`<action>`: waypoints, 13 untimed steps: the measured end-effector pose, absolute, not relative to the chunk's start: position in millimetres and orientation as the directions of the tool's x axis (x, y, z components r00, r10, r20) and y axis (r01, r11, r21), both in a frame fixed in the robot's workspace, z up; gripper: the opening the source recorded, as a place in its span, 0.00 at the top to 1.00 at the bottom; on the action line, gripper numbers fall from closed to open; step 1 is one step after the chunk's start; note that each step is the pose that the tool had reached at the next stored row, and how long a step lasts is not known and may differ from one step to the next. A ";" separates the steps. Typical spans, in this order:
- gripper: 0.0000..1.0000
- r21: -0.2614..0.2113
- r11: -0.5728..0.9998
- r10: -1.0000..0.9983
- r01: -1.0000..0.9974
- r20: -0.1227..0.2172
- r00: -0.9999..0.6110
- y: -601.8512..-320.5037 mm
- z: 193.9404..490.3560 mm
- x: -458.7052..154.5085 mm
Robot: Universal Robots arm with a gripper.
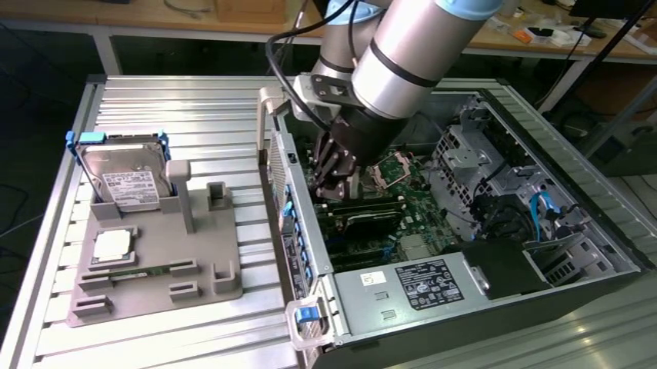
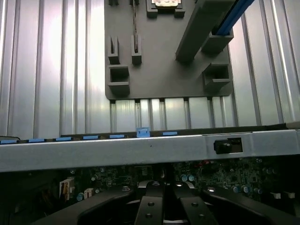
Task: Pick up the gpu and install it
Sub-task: 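Press down on the gpu until it lock into place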
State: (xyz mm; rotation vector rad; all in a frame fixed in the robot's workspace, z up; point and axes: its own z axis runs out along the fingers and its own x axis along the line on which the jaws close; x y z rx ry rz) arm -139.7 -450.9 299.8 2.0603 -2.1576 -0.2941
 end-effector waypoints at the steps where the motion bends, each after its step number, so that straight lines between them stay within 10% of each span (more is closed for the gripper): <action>1: 0.89 0.242 0.041 -0.998 -0.969 -0.031 -0.050 -450.9 299.5 -135.9; 13: 0.89 0.245 0.045 -0.998 -0.968 -0.020 -0.052 -450.9 300.0 -133.5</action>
